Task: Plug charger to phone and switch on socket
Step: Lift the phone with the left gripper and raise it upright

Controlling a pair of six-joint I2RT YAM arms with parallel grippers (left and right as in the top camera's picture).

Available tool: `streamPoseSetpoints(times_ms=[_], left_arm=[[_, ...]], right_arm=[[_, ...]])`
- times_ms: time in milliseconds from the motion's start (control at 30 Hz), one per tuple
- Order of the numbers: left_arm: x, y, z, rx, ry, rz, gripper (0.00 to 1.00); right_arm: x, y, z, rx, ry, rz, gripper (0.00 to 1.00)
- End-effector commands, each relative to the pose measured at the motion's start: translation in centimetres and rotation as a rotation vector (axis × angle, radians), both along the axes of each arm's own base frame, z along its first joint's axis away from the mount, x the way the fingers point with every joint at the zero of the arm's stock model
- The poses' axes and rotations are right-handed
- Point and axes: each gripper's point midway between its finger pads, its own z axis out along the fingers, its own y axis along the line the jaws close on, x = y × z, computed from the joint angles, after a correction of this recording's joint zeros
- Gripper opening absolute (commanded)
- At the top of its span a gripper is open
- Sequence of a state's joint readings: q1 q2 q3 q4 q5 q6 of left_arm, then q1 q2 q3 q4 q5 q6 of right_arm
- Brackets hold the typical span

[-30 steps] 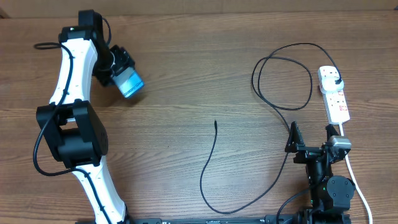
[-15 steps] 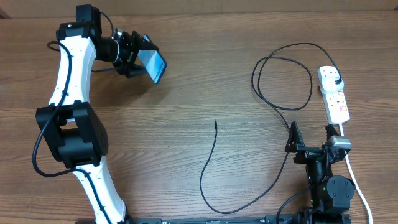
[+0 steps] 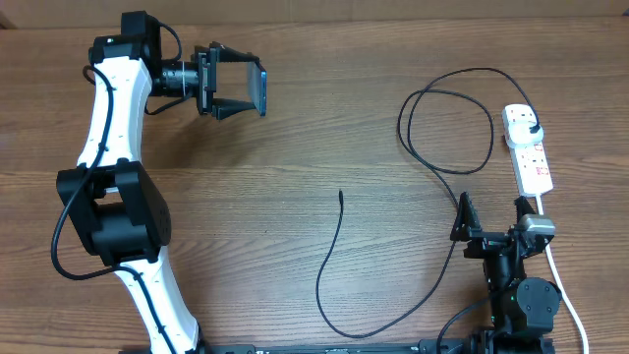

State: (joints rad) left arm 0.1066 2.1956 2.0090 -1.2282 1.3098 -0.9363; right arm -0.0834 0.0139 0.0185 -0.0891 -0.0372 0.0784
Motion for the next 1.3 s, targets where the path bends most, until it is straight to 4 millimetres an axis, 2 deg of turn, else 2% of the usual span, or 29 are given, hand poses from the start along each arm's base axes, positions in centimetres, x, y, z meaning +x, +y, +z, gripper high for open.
streamPoseSetpoints(times_ms=[0, 200, 1267], left_arm=[[-0.11, -0.42, 3.31, -0.150, 0.017, -0.012, 0.04], [-0.12, -0.43, 3.36, -0.161, 0.071, -0.002, 0.04], [-0.13, -0.44, 3.37, -0.161, 0.070, -0.003, 0.04]], right_arm=[[0.01, 0.12, -0.11, 0.002, -0.007, 0.004, 1.00], [0.01, 0.12, -0.11, 0.002, -0.007, 0.004, 1.00], [0.01, 0.12, -0.11, 0.002, -0.007, 0.004, 1.00]])
